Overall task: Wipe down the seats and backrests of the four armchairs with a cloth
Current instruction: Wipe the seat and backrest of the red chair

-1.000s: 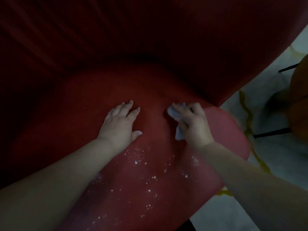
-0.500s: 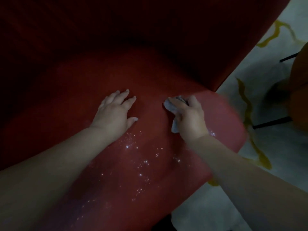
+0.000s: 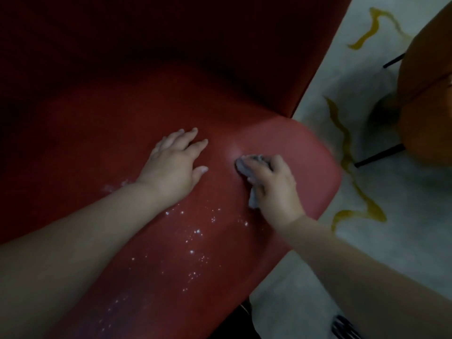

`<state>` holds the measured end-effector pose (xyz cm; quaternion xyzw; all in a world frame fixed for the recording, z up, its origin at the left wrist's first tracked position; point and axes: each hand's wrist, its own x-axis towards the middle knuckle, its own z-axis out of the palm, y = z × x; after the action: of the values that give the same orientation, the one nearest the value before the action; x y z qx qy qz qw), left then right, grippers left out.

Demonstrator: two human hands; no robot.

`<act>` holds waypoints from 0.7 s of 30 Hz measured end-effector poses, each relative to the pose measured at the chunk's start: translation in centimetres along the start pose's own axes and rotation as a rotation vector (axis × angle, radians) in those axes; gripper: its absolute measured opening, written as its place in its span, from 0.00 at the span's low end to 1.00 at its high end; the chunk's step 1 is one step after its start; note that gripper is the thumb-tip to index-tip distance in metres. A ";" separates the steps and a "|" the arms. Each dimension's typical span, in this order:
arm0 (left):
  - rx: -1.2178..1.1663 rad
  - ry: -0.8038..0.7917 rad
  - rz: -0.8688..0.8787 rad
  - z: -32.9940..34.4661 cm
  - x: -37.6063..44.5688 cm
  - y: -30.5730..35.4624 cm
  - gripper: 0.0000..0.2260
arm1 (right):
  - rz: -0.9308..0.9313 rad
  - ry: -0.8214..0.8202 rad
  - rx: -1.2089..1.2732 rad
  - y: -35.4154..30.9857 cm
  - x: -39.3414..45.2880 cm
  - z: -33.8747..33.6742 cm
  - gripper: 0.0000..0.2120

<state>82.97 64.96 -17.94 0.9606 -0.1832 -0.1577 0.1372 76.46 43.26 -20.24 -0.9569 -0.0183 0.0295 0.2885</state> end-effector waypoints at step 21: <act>0.021 -0.020 -0.040 -0.7 0.5 1.2 0.27 | 0.109 0.212 0.049 3.3 -2.0 -1.2 0.15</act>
<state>83.31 63.80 -17.03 0.9638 -0.1670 -0.1683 0.1220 74.58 39.73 -20.98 -0.9469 0.0650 -0.0557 0.3101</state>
